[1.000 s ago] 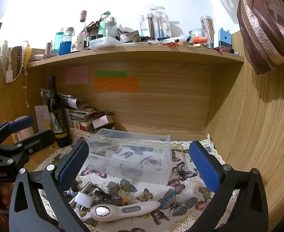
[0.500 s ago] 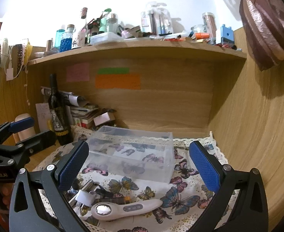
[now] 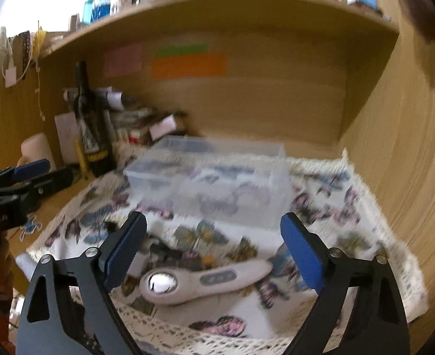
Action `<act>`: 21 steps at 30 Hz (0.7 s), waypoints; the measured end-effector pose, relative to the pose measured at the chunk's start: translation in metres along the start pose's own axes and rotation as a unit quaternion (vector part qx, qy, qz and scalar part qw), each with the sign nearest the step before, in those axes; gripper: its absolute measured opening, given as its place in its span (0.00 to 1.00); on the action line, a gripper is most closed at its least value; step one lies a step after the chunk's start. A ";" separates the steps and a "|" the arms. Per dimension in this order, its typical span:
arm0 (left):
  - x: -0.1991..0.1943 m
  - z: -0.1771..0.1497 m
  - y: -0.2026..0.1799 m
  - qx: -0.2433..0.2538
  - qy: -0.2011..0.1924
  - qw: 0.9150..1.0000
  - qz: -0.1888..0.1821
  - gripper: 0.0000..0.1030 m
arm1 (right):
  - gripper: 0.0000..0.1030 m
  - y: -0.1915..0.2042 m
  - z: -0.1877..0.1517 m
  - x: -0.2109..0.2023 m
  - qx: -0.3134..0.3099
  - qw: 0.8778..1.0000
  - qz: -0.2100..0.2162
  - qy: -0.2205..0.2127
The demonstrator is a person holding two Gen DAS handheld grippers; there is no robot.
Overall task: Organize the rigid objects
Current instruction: 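Grasp the white magnifier with the right gripper while the left gripper grasps the dark brown butterfly clip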
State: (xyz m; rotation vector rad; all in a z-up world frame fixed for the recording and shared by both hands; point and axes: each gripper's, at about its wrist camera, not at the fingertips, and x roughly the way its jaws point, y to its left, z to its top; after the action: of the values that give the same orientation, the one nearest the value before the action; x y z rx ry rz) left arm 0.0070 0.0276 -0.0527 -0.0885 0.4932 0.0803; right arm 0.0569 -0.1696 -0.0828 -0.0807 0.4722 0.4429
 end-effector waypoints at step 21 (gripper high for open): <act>0.040 -0.071 0.008 -0.006 0.138 0.990 -0.007 0.70 | 0.85 0.012 -0.048 0.051 -0.003 0.993 0.005 0.117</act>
State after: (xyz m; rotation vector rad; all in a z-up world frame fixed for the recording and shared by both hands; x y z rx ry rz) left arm 0.0083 0.0300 -0.1350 -0.1159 0.7688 0.0568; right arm 0.0721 -0.1476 -0.1481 -0.1371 0.7030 0.4468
